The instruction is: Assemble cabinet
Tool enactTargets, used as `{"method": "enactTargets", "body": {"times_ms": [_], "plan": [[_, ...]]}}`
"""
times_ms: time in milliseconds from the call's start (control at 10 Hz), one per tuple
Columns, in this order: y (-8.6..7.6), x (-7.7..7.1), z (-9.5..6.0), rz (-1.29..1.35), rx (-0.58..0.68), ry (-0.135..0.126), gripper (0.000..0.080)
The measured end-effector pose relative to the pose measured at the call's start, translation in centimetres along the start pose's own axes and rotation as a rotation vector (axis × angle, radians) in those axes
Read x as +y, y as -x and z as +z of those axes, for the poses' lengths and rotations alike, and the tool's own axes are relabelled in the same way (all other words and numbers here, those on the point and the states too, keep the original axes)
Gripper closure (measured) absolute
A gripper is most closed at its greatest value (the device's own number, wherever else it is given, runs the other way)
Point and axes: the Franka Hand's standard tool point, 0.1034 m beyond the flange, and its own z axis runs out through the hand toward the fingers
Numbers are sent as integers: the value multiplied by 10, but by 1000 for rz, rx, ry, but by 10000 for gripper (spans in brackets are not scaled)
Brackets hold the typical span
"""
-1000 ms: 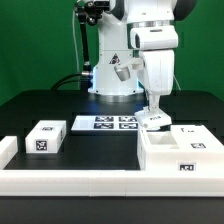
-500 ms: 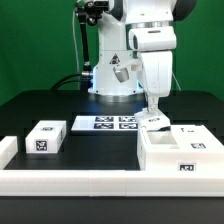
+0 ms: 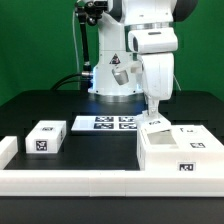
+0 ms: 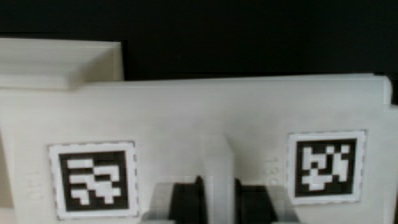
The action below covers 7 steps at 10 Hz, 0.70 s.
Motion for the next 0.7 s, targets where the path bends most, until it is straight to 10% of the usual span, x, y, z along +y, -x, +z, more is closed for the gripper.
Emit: {"method": "enactTargets", "body": {"times_ms": [300,700], "plan": [[0,1,0,5,0,-1,738],[-1,48,-8,27,8,7,738]]}}
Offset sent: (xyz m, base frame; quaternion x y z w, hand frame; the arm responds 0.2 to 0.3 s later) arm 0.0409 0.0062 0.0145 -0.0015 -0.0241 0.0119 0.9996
